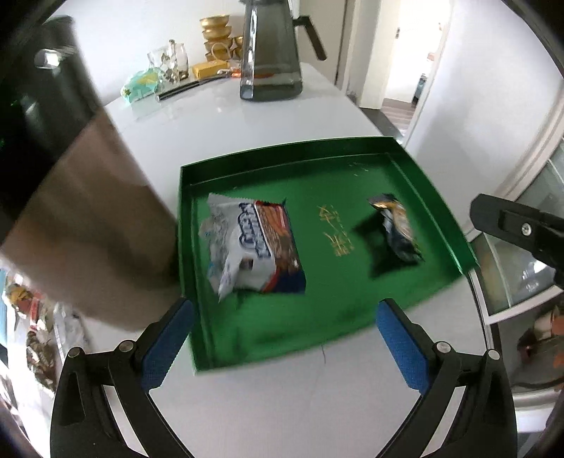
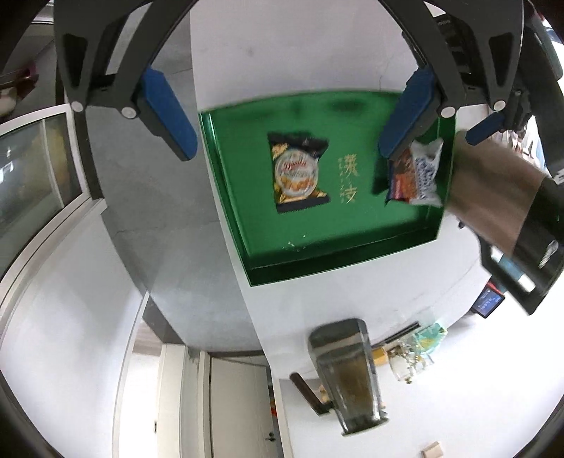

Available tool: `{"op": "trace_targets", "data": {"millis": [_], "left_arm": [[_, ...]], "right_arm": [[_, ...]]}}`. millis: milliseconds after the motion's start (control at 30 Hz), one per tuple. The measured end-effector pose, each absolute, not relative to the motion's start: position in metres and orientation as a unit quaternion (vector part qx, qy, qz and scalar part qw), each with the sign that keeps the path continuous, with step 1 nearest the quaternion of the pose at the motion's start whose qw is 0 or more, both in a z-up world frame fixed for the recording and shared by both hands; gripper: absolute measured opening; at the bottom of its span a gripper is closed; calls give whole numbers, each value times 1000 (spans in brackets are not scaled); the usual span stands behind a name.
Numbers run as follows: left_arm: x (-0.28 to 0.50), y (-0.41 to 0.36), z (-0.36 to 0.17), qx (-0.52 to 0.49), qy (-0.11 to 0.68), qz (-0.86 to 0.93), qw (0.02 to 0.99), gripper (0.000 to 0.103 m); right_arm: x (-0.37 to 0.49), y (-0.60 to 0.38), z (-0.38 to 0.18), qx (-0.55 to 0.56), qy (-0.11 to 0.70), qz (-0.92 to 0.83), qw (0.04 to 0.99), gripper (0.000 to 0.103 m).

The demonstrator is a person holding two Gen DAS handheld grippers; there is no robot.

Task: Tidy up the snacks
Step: 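Withdraw both tools from the tray back toward the remaining snacks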

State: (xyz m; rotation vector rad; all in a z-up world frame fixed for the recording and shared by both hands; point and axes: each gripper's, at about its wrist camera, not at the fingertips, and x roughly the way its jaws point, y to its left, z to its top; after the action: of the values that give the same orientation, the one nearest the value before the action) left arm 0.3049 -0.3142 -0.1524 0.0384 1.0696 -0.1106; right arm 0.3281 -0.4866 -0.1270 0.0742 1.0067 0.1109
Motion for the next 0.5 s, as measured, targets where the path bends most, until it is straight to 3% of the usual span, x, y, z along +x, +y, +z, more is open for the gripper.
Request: {"op": "trace_targets", "data": {"millis": [500], "left_arm": [[199,-205,-106,12,484,-45,874,101]], "right_arm": [[230,-377,-85,-4,435,107,894,103]]}}
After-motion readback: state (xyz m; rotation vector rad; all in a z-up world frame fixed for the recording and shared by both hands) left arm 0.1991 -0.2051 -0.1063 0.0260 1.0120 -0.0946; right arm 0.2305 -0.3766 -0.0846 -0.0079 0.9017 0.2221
